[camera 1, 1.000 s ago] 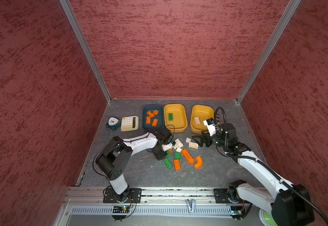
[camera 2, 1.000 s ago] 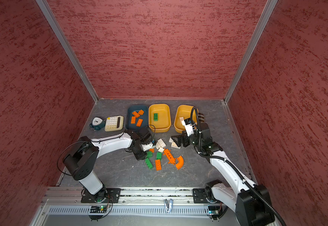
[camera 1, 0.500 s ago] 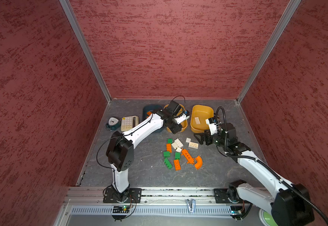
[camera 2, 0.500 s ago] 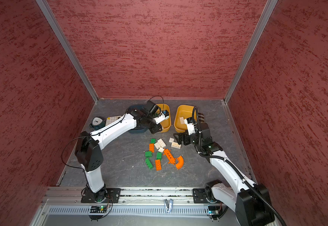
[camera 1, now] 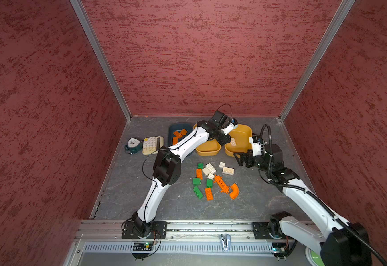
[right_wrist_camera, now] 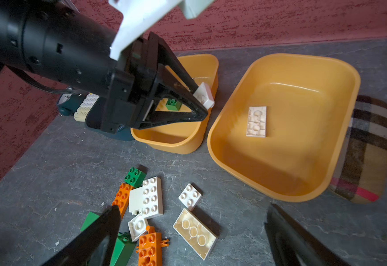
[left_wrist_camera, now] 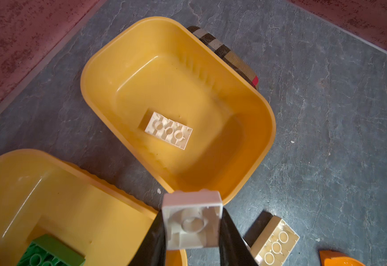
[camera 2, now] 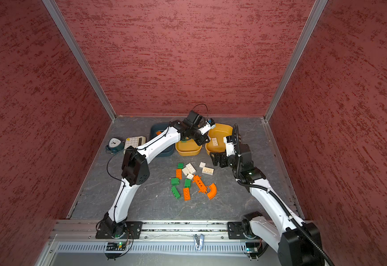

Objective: Sort the legos into containers by color
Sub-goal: Place the lego in the container.

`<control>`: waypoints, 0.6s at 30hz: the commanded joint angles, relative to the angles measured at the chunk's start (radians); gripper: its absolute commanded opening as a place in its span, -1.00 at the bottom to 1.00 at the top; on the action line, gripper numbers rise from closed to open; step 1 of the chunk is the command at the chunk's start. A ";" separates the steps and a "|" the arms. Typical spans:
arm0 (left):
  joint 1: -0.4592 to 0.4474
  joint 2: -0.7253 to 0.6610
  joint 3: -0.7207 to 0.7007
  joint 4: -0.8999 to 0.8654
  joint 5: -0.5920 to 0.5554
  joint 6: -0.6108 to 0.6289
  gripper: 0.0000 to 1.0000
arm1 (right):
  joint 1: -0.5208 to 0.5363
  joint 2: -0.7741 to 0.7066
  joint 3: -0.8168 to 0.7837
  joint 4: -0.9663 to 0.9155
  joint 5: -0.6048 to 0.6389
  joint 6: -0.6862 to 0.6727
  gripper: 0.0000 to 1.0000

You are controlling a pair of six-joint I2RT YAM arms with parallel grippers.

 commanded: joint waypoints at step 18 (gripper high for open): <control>0.000 0.061 0.125 -0.058 -0.010 -0.048 0.51 | -0.042 -0.015 0.027 0.008 -0.080 -0.032 0.98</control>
